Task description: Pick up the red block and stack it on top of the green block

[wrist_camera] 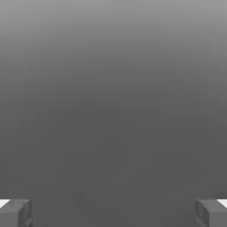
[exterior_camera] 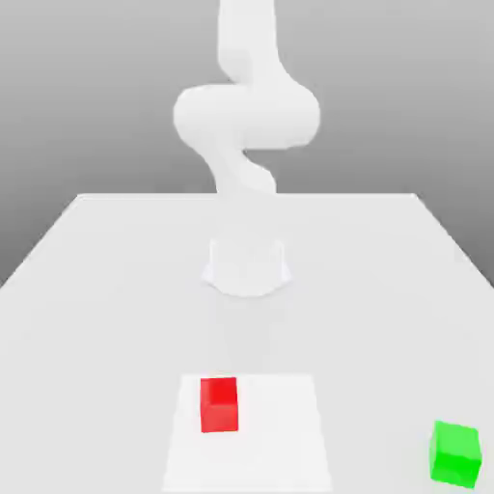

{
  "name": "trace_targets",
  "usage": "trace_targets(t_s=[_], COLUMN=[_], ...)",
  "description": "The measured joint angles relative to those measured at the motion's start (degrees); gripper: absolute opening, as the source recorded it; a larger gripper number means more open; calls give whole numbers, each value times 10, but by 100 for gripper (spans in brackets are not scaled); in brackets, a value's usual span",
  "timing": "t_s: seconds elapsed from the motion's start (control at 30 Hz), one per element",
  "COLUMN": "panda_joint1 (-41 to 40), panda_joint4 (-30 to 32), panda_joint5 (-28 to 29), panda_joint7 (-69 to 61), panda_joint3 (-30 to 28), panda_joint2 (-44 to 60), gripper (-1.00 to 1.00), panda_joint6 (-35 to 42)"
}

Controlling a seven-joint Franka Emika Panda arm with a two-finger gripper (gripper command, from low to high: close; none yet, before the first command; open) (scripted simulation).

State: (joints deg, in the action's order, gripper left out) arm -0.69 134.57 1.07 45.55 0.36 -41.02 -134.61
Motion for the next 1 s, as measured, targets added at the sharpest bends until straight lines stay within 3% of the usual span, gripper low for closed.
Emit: trace_targets(t_s=[0.4, 0.63, 0.83, 0.87, 1.0], panda_joint1=[-23, -27, -34, -35, -35], panda_joint4=[144, 226, 222, 219, 219], panda_joint5=[36, -2, -24, -26, -25], panda_joint7=[-31, -90, -110, -111, -110], panda_joint3=[-14, -25, -15, -14, -13], panda_joint2=[258, 403, 526, 546, 546], gripper=[0, 0, 0, -100, -100], panda_joint6=[-150, -237, -338, -355, -354])
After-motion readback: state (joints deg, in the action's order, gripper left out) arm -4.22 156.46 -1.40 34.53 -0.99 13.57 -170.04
